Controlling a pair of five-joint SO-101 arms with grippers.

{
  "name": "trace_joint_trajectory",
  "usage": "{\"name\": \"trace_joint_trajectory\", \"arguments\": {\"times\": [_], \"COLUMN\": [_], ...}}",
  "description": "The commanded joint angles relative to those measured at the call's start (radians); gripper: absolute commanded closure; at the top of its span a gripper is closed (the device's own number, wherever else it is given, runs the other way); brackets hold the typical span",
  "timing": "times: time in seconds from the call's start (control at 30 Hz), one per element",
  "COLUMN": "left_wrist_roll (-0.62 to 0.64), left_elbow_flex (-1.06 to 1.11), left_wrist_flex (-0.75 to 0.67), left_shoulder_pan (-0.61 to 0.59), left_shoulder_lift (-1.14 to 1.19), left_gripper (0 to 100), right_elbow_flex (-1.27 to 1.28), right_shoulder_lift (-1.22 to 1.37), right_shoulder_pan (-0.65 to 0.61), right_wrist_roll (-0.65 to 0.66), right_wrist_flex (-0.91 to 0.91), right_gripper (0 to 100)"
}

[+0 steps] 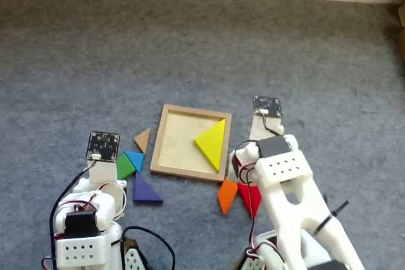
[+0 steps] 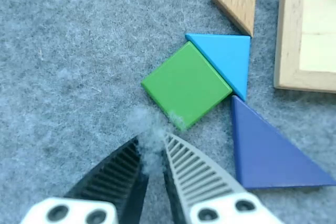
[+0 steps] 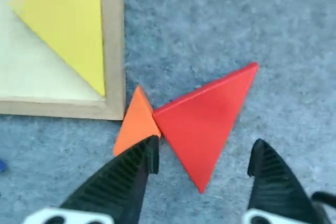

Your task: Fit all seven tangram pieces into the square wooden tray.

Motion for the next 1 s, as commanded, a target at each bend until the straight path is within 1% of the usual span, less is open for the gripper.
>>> {"name": "trace_joint_trajectory", "arguments": {"times": [0.0, 0.2, 0.33, 0.4, 0.67, 0.7, 0.83, 0.97], "left_wrist_roll": [0.005, 0.005, 0.005, 0.005, 0.005, 0.005, 0.005, 0.005], "left_elbow_flex": [0.021, 0.021, 0.021, 0.021, 0.021, 0.021, 0.021, 0.021], "left_wrist_flex": [0.006, 0.006, 0.006, 0.006, 0.006, 0.006, 0.006, 0.006], "left_shoulder_pan": [-0.008, -0.008, -0.008, -0.008, -0.008, -0.008, -0.008, -0.008], "left_shoulder_lift": [-0.027, -0.027, -0.027, -0.027, -0.027, -0.027, -0.027, -0.027], "left_gripper": [100, 100, 100, 100, 100, 100, 100, 100], "right_elbow_flex": [-0.054, -0.064, -0.056, -0.056, -0.062, -0.064, -0.084, -0.094], "right_shoulder_lift": [0.064, 0.151, 0.188, 0.214, 0.354, 0.366, 0.386, 0.386], "right_shoulder_pan": [0.01, 0.008, 0.007, 0.007, 0.015, 0.015, 0.016, 0.047], "right_wrist_roll": [-0.048, -0.11, -0.146, -0.146, -0.137, -0.126, -0.014, 0.003], "right_wrist_flex": [-0.076, -0.102, -0.18, -0.213, -0.217, -0.219, -0.219, -0.217], "right_gripper": [72.3, 72.1, 72.1, 72.1, 72.1, 72.1, 72.3, 72.4]}}
